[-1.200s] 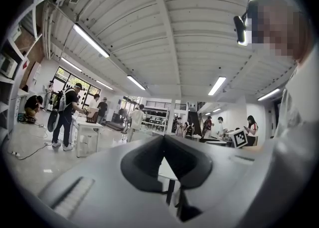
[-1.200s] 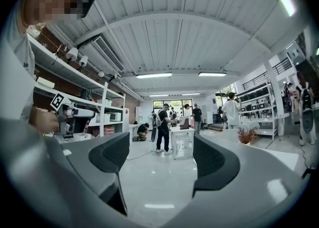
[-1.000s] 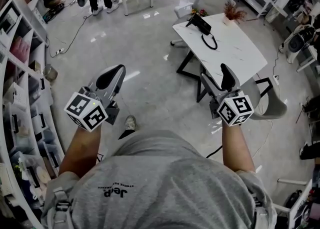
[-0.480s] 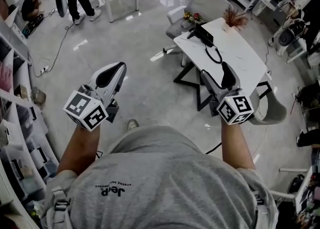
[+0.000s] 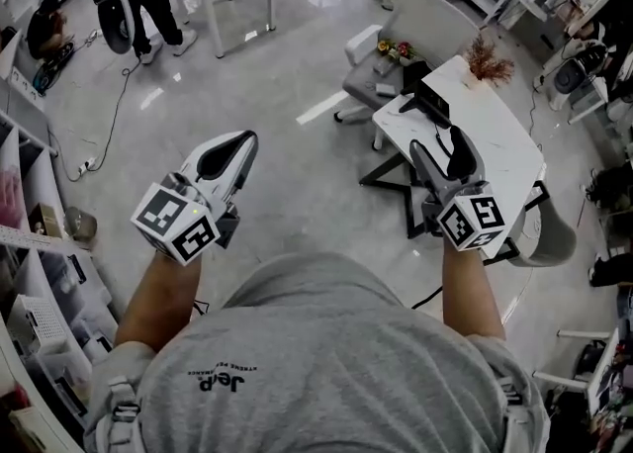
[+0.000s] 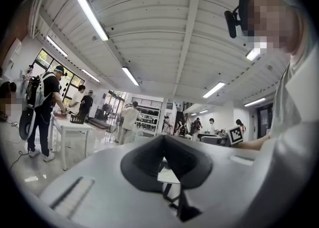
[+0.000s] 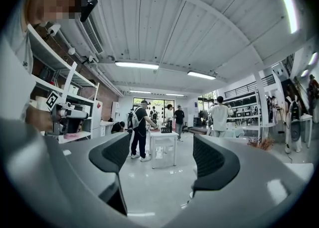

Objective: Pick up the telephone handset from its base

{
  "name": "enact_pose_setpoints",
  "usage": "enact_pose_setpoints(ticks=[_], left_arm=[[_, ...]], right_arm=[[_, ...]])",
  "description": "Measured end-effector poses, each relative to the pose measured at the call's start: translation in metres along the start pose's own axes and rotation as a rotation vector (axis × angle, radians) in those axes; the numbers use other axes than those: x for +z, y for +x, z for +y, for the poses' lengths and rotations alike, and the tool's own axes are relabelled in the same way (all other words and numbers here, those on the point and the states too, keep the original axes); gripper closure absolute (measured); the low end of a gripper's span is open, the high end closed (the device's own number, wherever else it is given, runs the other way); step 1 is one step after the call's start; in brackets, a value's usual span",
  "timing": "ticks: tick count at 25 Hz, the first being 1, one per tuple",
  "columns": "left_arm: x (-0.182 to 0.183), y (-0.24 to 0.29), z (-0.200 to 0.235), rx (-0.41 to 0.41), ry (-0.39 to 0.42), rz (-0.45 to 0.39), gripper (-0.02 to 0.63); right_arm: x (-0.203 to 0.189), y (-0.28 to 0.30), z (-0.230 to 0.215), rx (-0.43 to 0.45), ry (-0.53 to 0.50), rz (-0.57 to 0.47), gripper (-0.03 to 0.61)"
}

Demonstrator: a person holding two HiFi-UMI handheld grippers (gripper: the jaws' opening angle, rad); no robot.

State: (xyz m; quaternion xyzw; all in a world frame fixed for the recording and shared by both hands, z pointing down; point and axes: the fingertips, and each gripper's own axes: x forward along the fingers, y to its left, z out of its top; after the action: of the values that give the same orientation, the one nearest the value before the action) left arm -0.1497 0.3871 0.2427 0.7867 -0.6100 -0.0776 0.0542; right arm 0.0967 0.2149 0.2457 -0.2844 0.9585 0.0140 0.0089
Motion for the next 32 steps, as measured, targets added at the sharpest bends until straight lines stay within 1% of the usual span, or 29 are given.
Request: enact_pose_setpoints(ticks=[7, 12, 16, 20, 24, 27, 32], left_arm=[[-0.007, 0.058, 0.064, 0.004, -0.024, 0.033, 0.557], [-0.018, 0.112, 0.099, 0.034, -0.017, 0.041, 0.557], [-0.022, 0.185, 0.123, 0.071, -0.005, 0.035, 0.557], [-0.023, 0.265, 0.147, 0.115, -0.014, 0.023, 0.557], [-0.029, 0.333, 0.162, 0.120, -0.005, 0.039, 0.557], [-0.034, 0.365, 0.176, 0.115, -0.004, 0.056, 0.557], [-0.034, 0.393, 0.215, 0.106, -0.016, 0.052, 0.557]], right_arm=[[-0.016, 0.080, -0.042, -0.004, 0.021, 0.026, 0.202], [-0.031, 0.140, -0.085, 0.036, 0.021, 0.024, 0.202], [-0.038, 0.198, -0.145, 0.096, 0.017, 0.022, 0.202], [-0.037, 0.253, -0.202, 0.163, 0.002, 0.026, 0.202], [-0.040, 0.301, -0.245, 0.211, -0.033, 0.031, 0.202], [-0.046, 0.325, -0.263, 0.215, -0.031, 0.048, 0.202], [-0.067, 0.356, -0.281, 0.174, -0.007, 0.077, 0.202]])
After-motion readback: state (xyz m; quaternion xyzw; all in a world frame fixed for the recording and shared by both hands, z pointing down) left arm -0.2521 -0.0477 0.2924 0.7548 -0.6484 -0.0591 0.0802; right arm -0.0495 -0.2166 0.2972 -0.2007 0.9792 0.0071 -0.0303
